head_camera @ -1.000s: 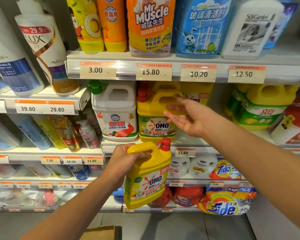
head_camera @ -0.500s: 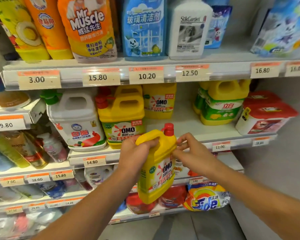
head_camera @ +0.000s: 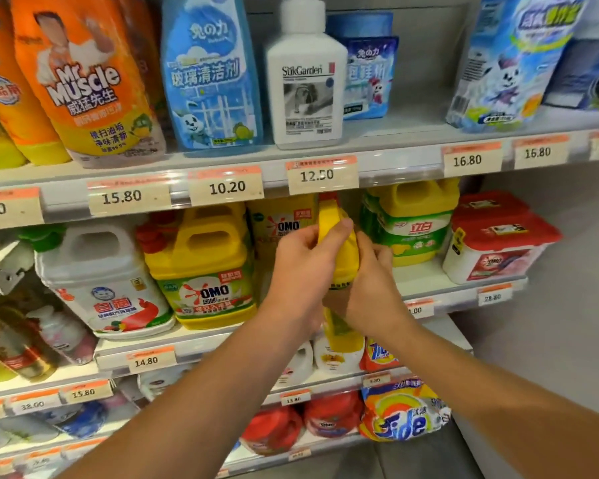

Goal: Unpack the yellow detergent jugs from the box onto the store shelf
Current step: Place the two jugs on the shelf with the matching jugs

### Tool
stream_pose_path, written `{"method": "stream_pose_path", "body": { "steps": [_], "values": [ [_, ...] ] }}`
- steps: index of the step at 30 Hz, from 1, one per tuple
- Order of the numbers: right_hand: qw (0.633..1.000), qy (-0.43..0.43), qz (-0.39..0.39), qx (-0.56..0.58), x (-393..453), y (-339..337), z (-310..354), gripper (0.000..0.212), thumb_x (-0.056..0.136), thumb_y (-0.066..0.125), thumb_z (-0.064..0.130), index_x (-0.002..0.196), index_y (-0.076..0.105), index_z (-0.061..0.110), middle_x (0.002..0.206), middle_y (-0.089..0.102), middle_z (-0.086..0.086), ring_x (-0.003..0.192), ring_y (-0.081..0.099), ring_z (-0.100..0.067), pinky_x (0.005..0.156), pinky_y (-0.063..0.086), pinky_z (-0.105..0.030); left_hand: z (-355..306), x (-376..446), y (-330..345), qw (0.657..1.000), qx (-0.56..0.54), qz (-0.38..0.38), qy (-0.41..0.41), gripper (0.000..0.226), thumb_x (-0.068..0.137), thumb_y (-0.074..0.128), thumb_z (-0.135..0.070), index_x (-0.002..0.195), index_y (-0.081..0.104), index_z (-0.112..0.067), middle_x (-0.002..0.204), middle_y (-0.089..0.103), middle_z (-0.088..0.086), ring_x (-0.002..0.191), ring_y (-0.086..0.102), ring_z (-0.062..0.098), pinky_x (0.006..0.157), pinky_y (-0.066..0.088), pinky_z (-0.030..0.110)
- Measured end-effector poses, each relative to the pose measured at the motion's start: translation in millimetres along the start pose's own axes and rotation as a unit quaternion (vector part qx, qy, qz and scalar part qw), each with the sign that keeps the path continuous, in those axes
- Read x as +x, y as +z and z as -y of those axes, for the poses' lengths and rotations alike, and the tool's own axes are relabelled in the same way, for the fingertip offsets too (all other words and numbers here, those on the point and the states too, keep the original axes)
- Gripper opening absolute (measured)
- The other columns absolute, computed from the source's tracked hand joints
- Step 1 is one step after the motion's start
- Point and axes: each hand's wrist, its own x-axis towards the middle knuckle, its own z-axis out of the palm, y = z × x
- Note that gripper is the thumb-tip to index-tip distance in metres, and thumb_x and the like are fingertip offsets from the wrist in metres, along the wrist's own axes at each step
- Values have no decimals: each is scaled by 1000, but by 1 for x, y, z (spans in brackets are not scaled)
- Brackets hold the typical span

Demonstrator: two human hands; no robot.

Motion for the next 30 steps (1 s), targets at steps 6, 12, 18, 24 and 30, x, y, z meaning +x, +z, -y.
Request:
{"method": "stream_pose_path", "body": {
  "steps": [6, 12, 18, 24, 30],
  "values": [
    [997, -6, 14, 78, 42, 0, -23, 86, 66, 94, 17, 139, 49, 26, 116, 63, 2, 100, 66, -13, 86, 57, -34, 18, 25, -3, 993, 96, 19, 62, 18, 98, 64, -26, 105, 77, -18, 104, 79, 4, 102, 73, 22, 98, 56, 47],
    [976, 56, -14, 209, 88, 24, -46, 70, 68, 85, 18, 126, 52, 40, 114, 72, 8, 105, 69, -13, 93, 59, -44, 18, 56, -20, 980, 172, 51, 83, 32, 101, 57, -21, 131, 68, -22, 130, 66, -9, 108, 61, -3, 92, 50, 10],
    [945, 88, 17, 313, 108, 38, -59, 87, 58, 79, 7, 139, 57, 32, 118, 76, 1, 109, 72, -23, 91, 60, -47, 43, 78, -56, 986, 161, -27, 40, 39, 92, 65, -28, 130, 60, -35, 135, 59, 1, 119, 61, 17, 102, 53, 42],
    [932, 94, 64, 343, 125, 40, -70, 67, 75, 62, -19, 127, 61, 22, 106, 76, -3, 99, 73, -22, 75, 62, -35, 76, 81, -74, 970, 241, -46, -3, 79, 91, 68, -38, 155, 21, -34, 154, 44, -5, 139, 46, 19, 116, 39, 46],
    [934, 86, 58, 342, 141, 38, -75, 67, 77, 56, -22, 130, 54, 20, 107, 71, -3, 98, 70, -19, 70, 58, -29, 88, 85, -73, 953, 298, -61, 0, 80, 95, 66, -39, 158, 19, -27, 157, 36, -2, 144, 36, 20, 116, 27, 27]
  ]
}}
